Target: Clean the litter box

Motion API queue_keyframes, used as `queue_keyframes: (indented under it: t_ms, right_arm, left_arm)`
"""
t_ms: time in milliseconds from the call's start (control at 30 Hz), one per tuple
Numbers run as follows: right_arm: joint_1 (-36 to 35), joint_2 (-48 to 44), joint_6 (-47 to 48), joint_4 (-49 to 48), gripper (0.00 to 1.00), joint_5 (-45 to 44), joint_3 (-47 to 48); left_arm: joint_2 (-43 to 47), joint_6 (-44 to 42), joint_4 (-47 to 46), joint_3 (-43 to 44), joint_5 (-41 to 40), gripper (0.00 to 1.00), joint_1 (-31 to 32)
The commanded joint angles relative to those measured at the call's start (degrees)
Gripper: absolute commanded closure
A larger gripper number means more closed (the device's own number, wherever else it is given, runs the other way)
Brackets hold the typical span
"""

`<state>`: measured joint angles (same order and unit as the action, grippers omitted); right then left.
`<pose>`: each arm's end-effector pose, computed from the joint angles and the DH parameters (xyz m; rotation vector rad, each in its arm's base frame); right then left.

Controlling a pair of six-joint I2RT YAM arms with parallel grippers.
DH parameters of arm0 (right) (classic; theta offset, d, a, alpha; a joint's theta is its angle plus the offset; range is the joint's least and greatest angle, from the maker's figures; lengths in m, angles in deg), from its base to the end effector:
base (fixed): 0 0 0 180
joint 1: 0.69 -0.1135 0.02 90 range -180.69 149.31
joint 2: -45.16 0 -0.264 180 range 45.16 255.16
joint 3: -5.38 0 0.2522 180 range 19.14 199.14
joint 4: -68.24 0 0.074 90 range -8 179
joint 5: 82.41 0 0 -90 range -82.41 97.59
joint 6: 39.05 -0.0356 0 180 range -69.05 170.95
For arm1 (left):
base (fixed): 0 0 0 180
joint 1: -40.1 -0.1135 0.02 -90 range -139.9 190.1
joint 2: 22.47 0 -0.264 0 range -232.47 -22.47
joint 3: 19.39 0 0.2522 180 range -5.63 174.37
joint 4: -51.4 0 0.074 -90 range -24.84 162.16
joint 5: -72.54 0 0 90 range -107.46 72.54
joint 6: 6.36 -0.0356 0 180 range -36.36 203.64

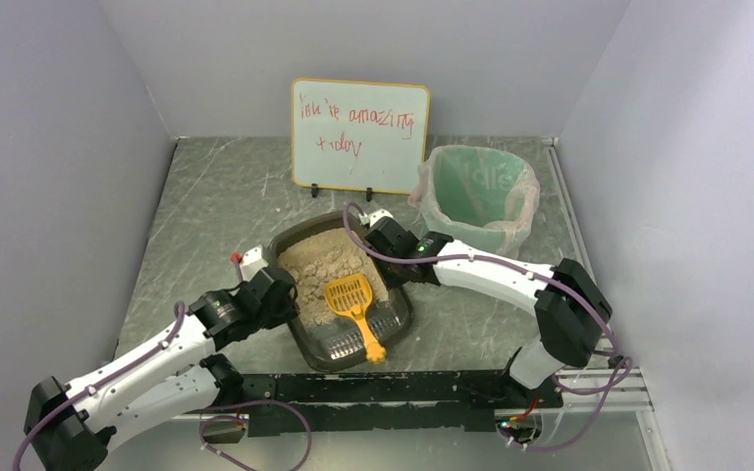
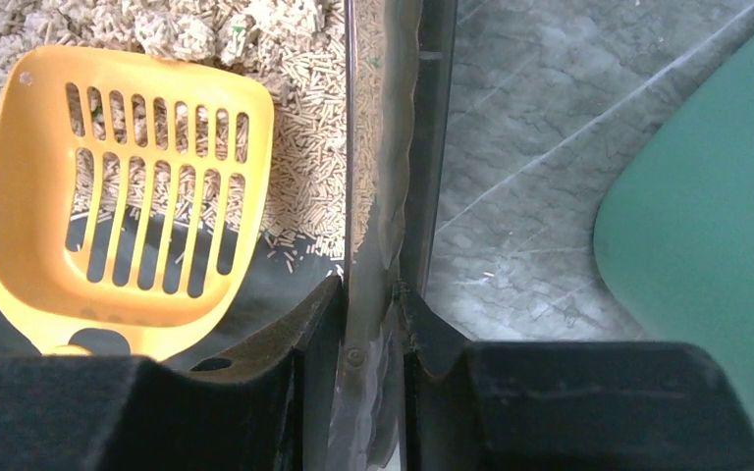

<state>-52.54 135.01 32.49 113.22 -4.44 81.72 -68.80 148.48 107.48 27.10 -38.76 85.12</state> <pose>0.2044 0.2482 0.2258 -0.6646 2.4815 0.1959 0.1151 -0.0969 0.2164 -0.5680 2.4201 -0.3544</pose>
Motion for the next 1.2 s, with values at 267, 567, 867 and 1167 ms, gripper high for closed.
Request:
queue_keyframes:
  t_ms: [267,567,867,1167]
  right_arm:
    - [-0.62,-7.29,-0.43,10.36,0.43,-5.96,6.65]
    - [-8.17,-14.43,-9.36,14.48,0.38,-1.9,5.88]
    - [-21.3,-18.55,-22.14,17.9,0.29,-4.6,1.33]
    - [-30.19,-12.05,-32.77,21.67,0.23,-12.66,2.61]
  left_arm:
    - [-2.36,-0.14,8.2,5.81,3.53,0.52,0.92]
    - [-3.51,-5.8,12.24,14.57,-3.01,0.33,0.92]
    - [-4.85,-16.22,9.82,20.93,-5.25,0.17,0.94]
    - [-4.9,-21.6,12.77,26.26,-8.43,0.1,0.92]
